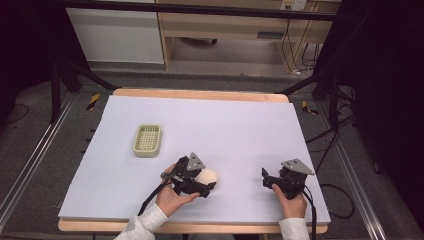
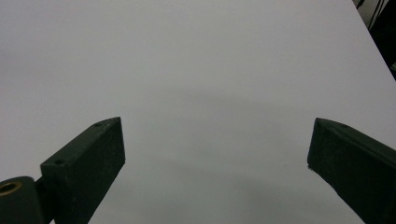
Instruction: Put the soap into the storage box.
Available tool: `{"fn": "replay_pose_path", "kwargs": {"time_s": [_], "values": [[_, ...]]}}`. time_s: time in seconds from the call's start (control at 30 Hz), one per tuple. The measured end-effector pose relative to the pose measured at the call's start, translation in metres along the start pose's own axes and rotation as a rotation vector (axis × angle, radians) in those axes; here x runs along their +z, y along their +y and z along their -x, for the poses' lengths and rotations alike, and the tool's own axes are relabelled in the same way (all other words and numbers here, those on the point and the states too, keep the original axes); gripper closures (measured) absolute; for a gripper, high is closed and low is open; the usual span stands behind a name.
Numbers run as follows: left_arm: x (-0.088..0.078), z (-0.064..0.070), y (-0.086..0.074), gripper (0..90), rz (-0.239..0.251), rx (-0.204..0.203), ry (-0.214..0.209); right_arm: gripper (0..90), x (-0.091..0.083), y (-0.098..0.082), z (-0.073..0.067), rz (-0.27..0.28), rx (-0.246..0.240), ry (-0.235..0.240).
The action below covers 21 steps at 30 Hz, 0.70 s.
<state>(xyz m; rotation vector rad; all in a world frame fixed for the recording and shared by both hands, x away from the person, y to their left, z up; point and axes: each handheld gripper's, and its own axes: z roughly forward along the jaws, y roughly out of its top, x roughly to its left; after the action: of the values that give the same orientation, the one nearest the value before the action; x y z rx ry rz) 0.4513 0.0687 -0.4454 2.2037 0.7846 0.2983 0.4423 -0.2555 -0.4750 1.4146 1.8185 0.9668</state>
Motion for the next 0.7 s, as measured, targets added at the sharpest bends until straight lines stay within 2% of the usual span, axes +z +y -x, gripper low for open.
{"fn": "replay_pose_path", "kwargs": {"time_s": [0.27,0.7], "values": [[0.011,0.002,0.000,14.7,-0.041,0.009,0.003,4.4,0.001,0.000,-0.001,-0.004,0.000,0.003],[0.019,-0.001,-0.005,16.7,-0.068,0.007,0.018,4.4,0.001,0.000,0.000,-0.005,-0.003,-0.002]]}}
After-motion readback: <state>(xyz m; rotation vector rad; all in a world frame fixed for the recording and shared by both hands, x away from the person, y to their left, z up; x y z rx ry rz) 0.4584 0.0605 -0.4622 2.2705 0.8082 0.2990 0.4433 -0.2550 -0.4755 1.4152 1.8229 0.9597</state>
